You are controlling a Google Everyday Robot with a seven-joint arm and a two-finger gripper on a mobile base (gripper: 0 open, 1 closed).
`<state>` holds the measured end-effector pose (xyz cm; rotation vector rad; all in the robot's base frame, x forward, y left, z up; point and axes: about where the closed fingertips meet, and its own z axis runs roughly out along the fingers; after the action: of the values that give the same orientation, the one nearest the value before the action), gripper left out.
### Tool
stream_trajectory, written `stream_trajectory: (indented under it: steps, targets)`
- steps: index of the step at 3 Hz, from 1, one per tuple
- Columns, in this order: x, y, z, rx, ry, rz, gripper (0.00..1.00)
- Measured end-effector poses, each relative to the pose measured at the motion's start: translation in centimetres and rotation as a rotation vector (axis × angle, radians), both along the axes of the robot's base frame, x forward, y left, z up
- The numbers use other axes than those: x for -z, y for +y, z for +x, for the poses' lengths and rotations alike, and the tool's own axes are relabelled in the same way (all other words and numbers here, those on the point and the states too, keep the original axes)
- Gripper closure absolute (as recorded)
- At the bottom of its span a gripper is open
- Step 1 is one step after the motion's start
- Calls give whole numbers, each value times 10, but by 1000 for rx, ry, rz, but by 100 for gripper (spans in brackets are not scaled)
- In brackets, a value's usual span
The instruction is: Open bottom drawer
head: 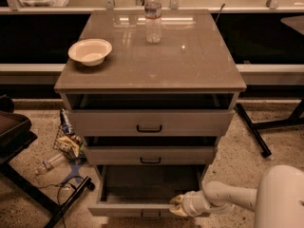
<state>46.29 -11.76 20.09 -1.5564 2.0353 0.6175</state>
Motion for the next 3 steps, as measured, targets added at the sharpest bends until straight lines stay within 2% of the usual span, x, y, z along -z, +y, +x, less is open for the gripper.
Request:
stream_trajectory:
  steps: [2,3]
  targets:
    - [-14,3,-10,-13,-1,-9,100]
    - [-31,13,-13,-47,-21,-44,100]
